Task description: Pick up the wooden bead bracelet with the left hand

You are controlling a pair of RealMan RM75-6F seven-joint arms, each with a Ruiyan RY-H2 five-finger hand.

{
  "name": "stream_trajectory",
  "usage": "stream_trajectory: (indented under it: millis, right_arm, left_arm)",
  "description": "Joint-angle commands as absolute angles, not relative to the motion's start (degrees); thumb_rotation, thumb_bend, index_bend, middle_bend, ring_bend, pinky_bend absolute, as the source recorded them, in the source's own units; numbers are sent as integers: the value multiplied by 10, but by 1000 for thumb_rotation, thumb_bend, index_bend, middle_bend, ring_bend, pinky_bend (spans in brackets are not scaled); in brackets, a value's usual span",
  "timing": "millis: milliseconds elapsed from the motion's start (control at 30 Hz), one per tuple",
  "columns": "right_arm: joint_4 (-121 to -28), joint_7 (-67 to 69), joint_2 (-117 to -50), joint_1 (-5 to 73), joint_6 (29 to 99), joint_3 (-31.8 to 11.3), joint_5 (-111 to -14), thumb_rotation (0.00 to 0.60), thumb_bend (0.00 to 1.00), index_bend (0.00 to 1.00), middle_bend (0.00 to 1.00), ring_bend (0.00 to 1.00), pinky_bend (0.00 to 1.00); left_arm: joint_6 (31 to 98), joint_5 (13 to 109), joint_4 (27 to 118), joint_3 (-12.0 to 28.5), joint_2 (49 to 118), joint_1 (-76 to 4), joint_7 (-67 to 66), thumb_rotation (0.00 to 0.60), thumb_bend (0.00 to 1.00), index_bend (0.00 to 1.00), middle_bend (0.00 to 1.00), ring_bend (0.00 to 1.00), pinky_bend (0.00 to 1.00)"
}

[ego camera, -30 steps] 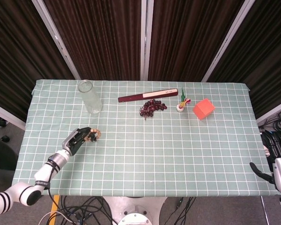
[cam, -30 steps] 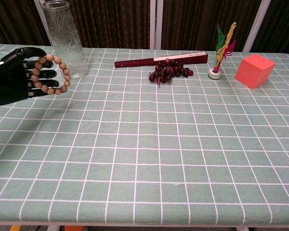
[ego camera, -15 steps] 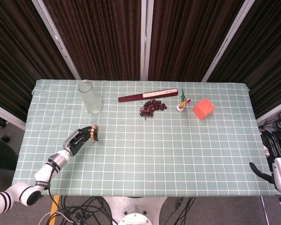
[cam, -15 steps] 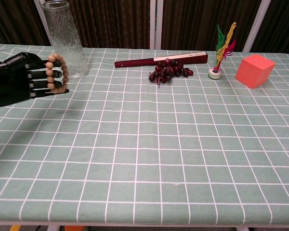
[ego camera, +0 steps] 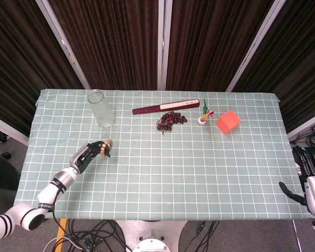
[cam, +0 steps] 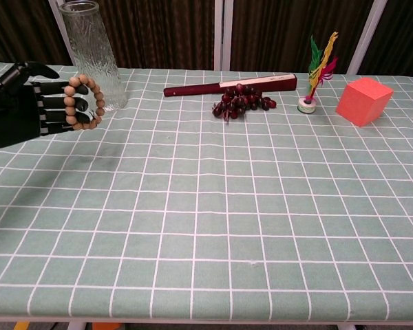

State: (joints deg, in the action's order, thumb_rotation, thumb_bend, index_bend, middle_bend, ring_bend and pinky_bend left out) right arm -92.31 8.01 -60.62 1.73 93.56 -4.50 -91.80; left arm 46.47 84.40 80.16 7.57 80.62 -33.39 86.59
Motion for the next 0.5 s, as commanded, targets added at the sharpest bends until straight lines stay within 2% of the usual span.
stream_trajectory:
  millis: [33, 200, 300, 367, 500]
  right_arm:
    - [-923, 80, -606, 17, 936, -45, -918, 600, 101, 0, 83, 0, 0]
    - [-922, 81, -607, 17, 936, -44, -920, 600, 101, 0, 83, 0, 0]
    - [-921, 82, -608, 18, 935, -44, -921, 600, 101, 0, 83, 0, 0]
    - [-919, 83, -609, 20, 932, -43, -921, 600, 101, 0, 83, 0, 0]
    - [-917, 86, -609, 22, 925, -42, -919, 600, 101, 0, 83, 0, 0]
  left_arm:
    - [498, 863, 764, 59, 828, -335, 729, 133, 538, 457, 518, 371, 92]
    - [554, 871, 720, 54, 858, -329, 466, 114, 450, 388, 422, 216, 95]
    - [595, 871, 717, 55, 869, -319, 328, 121, 416, 354, 373, 167, 92]
    - [625, 866, 724, 63, 871, -311, 254, 175, 407, 337, 352, 150, 86]
    - [691, 855, 738, 86, 862, -291, 183, 335, 406, 320, 333, 151, 72]
